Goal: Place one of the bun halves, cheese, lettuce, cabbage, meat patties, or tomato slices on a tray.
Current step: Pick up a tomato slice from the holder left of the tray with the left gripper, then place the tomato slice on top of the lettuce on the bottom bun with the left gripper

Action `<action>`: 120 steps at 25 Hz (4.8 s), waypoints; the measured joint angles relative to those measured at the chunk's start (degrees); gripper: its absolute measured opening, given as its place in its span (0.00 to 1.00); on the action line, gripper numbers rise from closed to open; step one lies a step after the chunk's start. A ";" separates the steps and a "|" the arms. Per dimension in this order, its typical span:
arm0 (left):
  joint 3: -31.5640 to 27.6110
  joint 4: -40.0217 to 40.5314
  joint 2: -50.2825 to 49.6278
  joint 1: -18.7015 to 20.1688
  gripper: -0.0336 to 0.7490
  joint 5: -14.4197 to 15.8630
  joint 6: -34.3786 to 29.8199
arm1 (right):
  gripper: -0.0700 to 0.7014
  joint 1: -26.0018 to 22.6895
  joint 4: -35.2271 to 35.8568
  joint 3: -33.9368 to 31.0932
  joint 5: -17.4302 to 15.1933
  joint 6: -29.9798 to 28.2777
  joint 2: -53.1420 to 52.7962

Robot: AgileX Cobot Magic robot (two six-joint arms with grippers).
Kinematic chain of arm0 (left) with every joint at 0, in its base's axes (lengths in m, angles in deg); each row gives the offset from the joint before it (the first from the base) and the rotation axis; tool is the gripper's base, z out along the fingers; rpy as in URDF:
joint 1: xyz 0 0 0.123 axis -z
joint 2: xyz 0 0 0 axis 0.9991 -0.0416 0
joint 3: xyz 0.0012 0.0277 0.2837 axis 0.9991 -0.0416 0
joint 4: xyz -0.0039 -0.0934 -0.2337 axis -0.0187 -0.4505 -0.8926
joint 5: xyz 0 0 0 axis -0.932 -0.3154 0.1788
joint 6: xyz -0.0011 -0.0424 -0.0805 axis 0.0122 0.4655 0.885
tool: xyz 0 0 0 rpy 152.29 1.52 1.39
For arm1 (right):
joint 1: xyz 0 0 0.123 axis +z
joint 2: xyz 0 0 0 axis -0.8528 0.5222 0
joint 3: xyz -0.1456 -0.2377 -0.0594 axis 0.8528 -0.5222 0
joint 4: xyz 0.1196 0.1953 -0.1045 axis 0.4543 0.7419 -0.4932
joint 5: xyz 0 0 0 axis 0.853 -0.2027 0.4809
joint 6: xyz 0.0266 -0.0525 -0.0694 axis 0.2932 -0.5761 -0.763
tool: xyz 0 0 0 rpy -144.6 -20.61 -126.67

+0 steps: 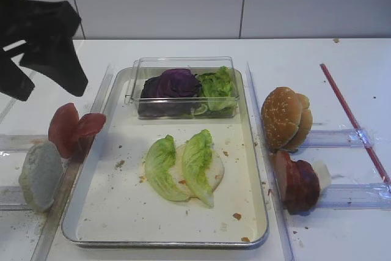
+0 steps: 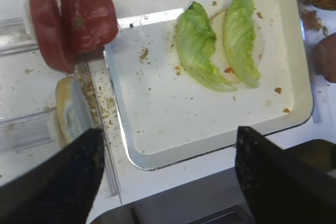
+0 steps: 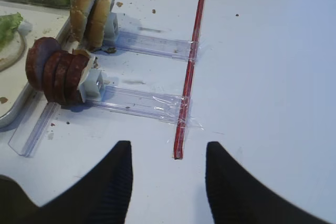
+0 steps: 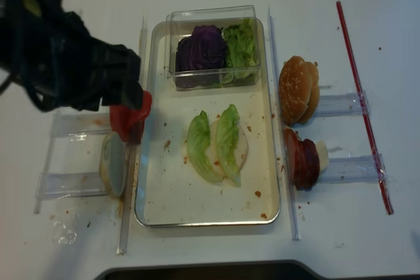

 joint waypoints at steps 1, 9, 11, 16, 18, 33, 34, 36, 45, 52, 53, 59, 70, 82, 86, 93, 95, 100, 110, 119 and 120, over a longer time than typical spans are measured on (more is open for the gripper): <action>0.55 1.03 -1.24 0.65 0.69 -0.12 0.70 | 0.58 0.00 0.00 0.00 0.00 0.00 0.00; 5.58 6.20 -11.85 3.52 0.69 -0.33 4.48 | 0.58 0.00 -0.04 0.00 0.00 0.00 0.00; 6.71 7.42 -14.09 3.76 0.69 -0.46 4.97 | 0.58 0.00 -0.04 0.00 0.00 0.00 0.00; 8.91 9.07 -19.95 3.89 0.69 -0.80 5.94 | 0.58 0.00 -0.04 0.00 0.00 0.00 0.00; 9.17 9.63 -21.67 3.89 0.69 -0.95 6.30 | 0.57 0.00 -0.04 0.00 0.00 0.00 0.00; 10.58 14.61 -29.99 3.89 0.69 -1.48 9.46 | 0.58 0.00 -0.04 0.00 0.00 0.00 0.00; 10.66 14.61 -30.41 3.89 0.69 -1.59 9.46 | 0.57 0.00 -0.04 0.00 0.00 0.00 0.00; 10.83 14.73 -31.27 3.89 0.69 -1.59 9.46 | 0.58 0.00 -0.04 0.00 0.00 0.00 0.00; 11.32 16.95 -34.29 3.89 0.67 -3.95 10.23 | 0.57 0.00 -0.04 0.00 0.00 0.00 0.00; 11.67 18.86 -34.81 3.89 0.55 -4.16 11.12 | 0.58 0.00 -0.13 -0.09 0.00 0.00 0.00; 11.73 18.86 -34.81 3.89 0.51 -4.16 11.22 | 0.58 0.00 -0.13 -0.09 0.00 0.00 0.00; 11.81 19.45 -34.81 3.89 0.30 -3.17 11.50 | 0.58 0.00 -0.13 -0.09 0.00 0.00 0.00; 15.88 19.96 -35.03 3.89 0.11 -1.38 11.60 | 0.58 0.00 -0.13 -0.09 0.00 0.12 0.00; 19.27 18.42 -33.42 3.89 0.11 -1.48 11.50 | 0.57 0.00 -0.13 -0.09 0.00 0.22 0.00; 19.27 13.09 -30.23 3.89 0.11 -1.37 10.83 | 0.58 0.00 -0.13 -0.09 0.00 0.22 0.00; 19.27 -3.53 -27.23 3.89 0.11 -1.30 4.27 | 0.57 0.00 -0.13 -0.09 0.00 0.12 0.00; 19.27 -6.73 -27.23 3.93 0.11 -1.24 2.61 | 0.57 0.00 -0.13 -0.09 0.00 0.12 0.00; 16.29 -10.97 -26.45 4.42 0.11 -1.35 -0.41 | 0.58 0.00 -0.13 -0.09 0.00 0.12 0.00; 1.79 -23.13 -24.09 4.50 0.11 -2.55 -9.48 | 0.57 0.00 -0.13 -0.09 0.00 0.12 0.00; -6.35 -41.59 -23.99 4.50 0.11 -13.27 -26.19 | 0.58 0.00 -0.13 -0.09 0.00 0.12 0.00; -7.13 -43.49 -23.99 4.50 0.11 -14.84 -28.42 | 0.57 0.00 -0.13 -0.09 0.00 0.12 0.00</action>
